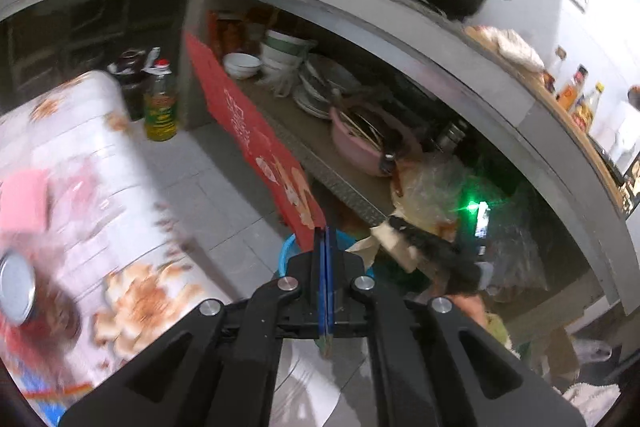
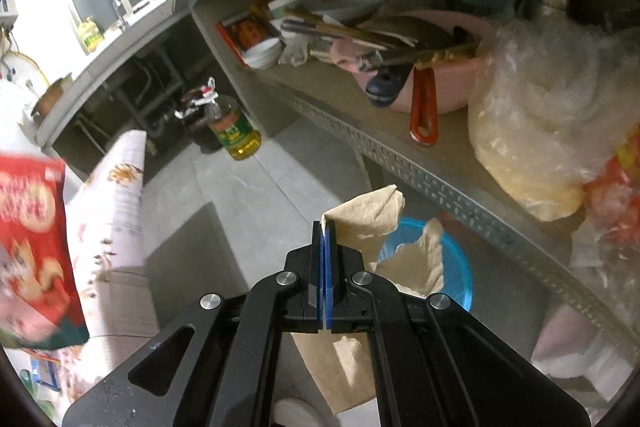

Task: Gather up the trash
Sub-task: 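Carry the brown paper and red snack bag over the blue wastebasket with both tools, then open the right tool to drop the paper while the left tool drops the snack bag into the basket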

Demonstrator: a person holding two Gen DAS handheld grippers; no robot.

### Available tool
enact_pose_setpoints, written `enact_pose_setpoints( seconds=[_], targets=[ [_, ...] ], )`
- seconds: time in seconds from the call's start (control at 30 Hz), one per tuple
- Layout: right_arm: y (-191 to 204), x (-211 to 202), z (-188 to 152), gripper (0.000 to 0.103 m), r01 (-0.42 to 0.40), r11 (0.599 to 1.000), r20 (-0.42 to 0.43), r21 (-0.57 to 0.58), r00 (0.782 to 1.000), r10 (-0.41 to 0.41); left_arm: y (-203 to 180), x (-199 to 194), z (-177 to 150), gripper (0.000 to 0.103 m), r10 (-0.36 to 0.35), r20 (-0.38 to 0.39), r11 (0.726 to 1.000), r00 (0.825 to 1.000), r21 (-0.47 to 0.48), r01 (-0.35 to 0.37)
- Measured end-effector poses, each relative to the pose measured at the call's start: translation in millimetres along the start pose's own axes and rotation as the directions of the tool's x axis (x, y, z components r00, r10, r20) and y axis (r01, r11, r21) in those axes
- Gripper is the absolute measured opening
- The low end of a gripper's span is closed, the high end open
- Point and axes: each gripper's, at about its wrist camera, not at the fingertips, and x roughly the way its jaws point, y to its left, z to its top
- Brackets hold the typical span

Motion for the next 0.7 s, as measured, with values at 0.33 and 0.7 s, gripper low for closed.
enact_pose_setpoints(
  seconds=[0.33,0.7],
  targets=[
    [-28.9,54.6,-11.8,0.017,0.064,0.998,-0.092,0.012,0.994,-0.063,-24.9,143.8,17.7,0.000,0.005,-0.223,1.000,0.975,0.029,0.001],
    [-56.5,56.6,-49.9,0.050,0.081,0.995,-0.117,0.059,0.990,-0.074,-23.8,229.3,1.7,0.000,0.038,-0.354,0.999,0.934,0.043,-0.025]
  ],
)
